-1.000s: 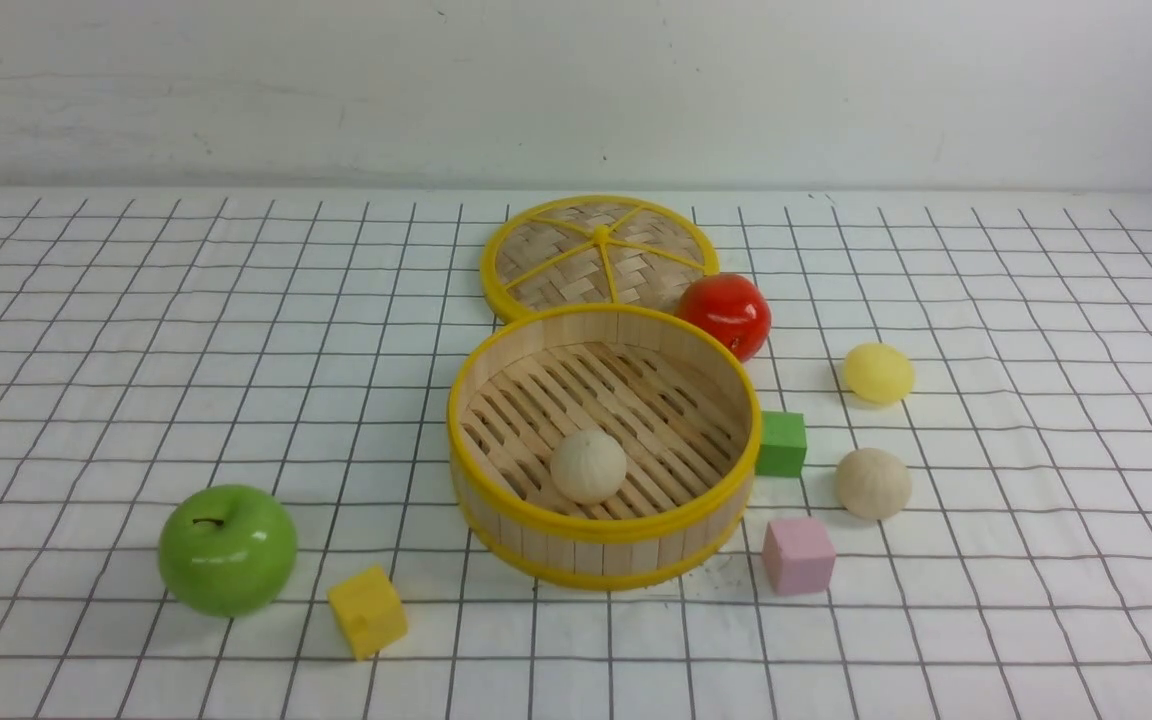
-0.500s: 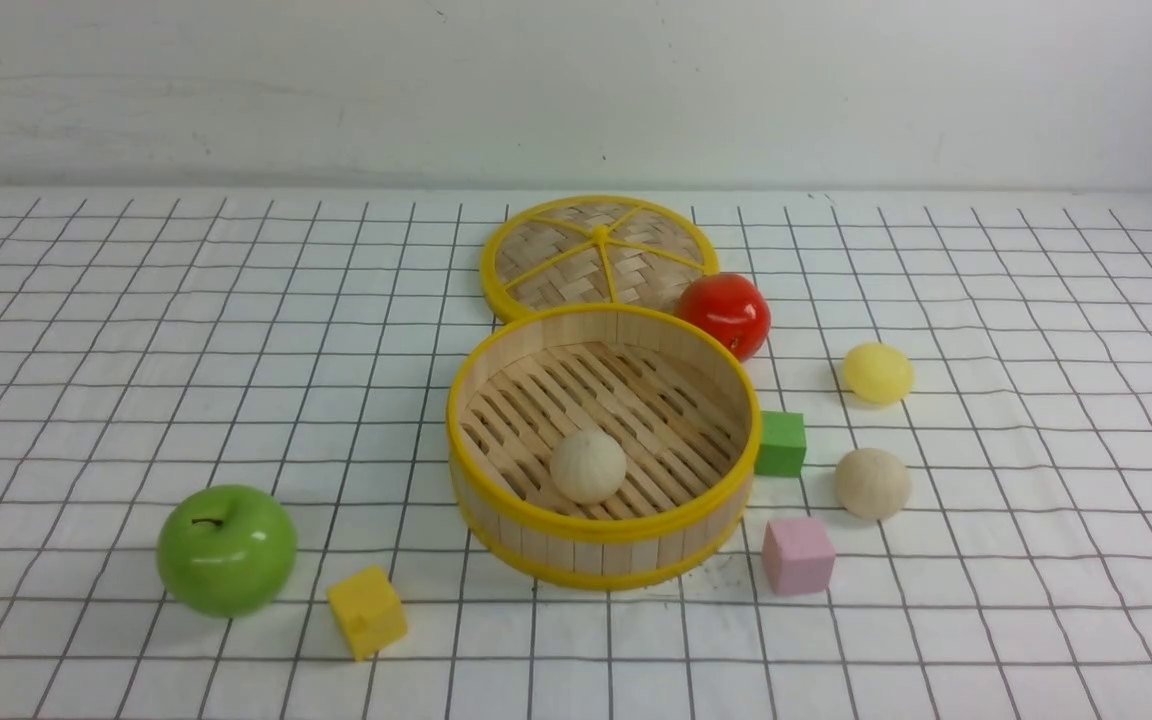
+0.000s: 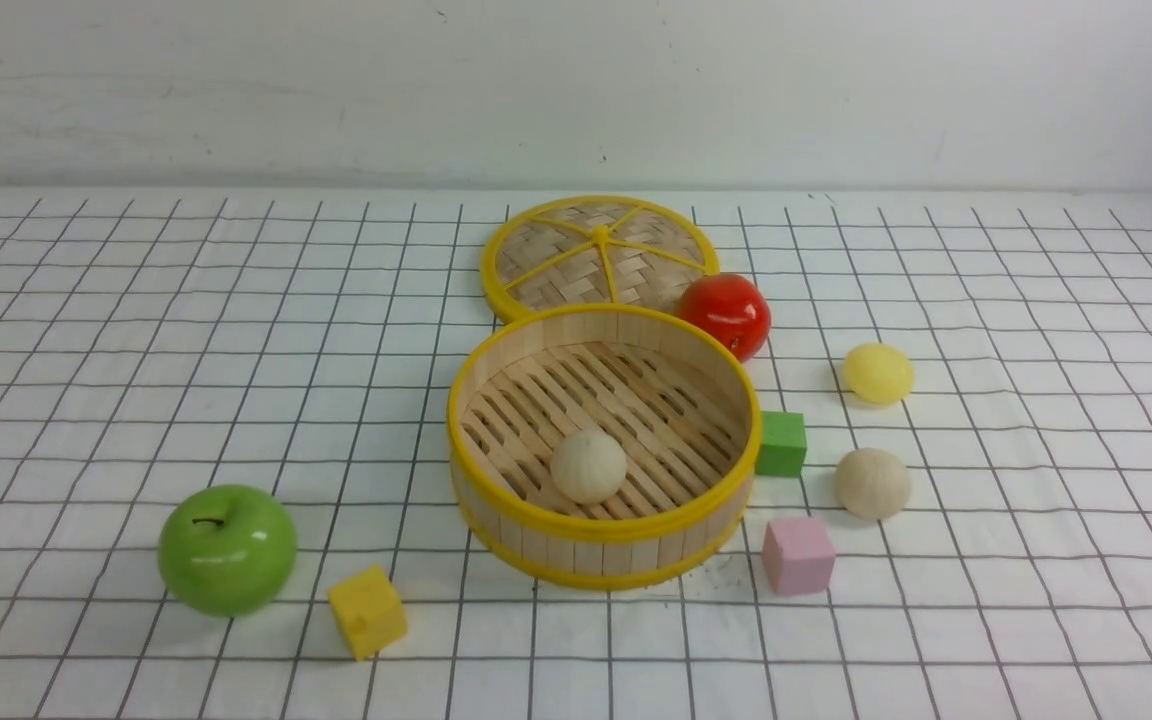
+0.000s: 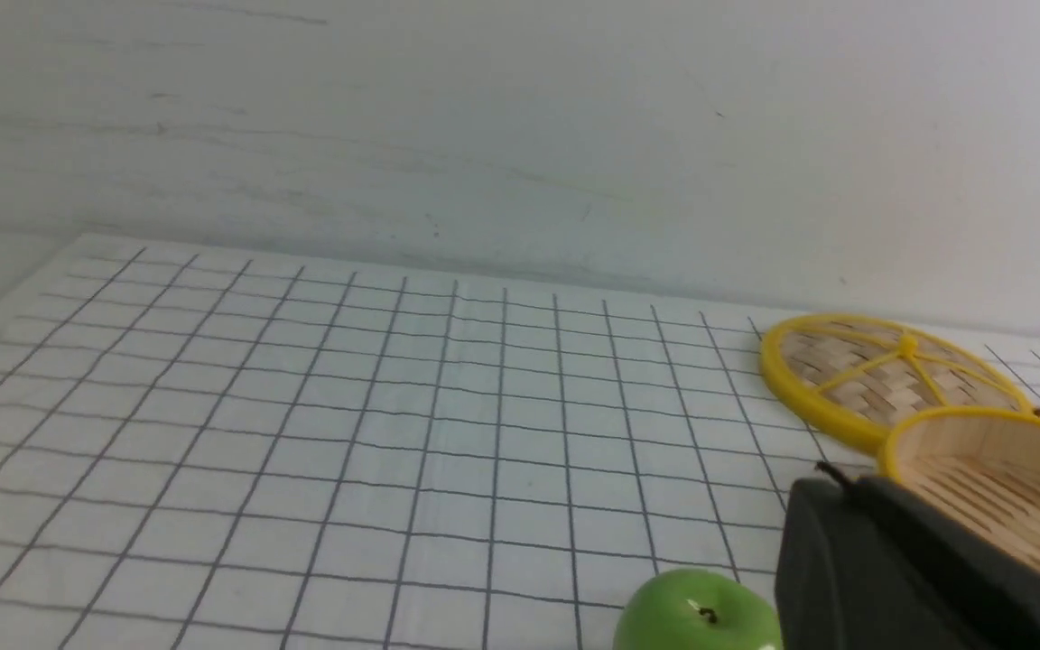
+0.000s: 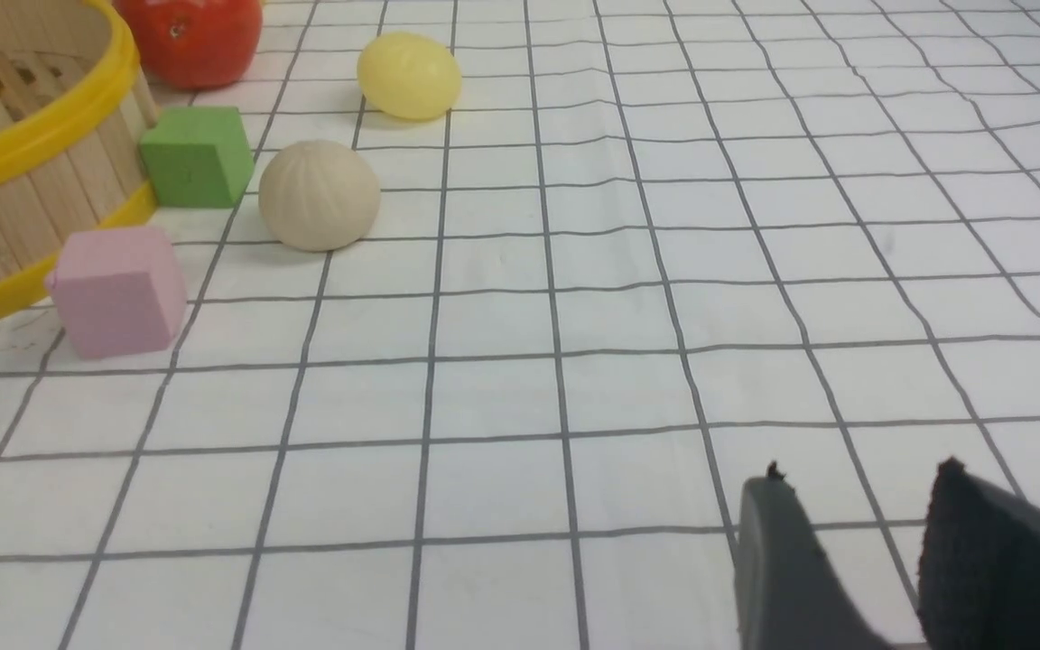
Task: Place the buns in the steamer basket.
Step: Use the right arm to grab a steamed stuffed bun
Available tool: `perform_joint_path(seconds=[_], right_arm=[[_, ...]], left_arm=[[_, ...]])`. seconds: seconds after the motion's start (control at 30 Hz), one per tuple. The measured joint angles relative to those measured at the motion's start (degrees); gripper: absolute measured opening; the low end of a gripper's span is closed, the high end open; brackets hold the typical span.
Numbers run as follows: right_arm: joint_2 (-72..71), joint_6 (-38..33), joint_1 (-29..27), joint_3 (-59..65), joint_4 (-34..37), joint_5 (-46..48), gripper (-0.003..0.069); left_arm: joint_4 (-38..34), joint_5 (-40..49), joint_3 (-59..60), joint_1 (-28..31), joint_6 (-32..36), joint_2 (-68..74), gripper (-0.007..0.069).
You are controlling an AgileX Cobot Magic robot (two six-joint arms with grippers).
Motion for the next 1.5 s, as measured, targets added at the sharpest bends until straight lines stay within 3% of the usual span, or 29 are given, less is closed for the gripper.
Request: perform_joint_path(seconds=[0.13,0.27,0.37,1.5], right_arm=[[0.0,0.0,0.0,0.0,0.0,0.0,0.0239],[0.0,0.0,0.0,0.0,0.0,0.0,0.0239],[0.0,0.0,0.0,0.0,0.0,0.0,0.0239],[0.0,0.0,0.0,0.0,0.0,0.0,0.0239]], left_arm=[[-1.75,-1.39,8.18,5.13,0.0,-3.2,-0.0013],[-2.25,2.7,13.87,5.72,0.0,-3.26,-0.0013],[-2.15,7.92,14.28,5.72,0.0,-3.26,-0.0013],[-2.08,8.31,14.28,5.72,0.0,-3.26,0.001]])
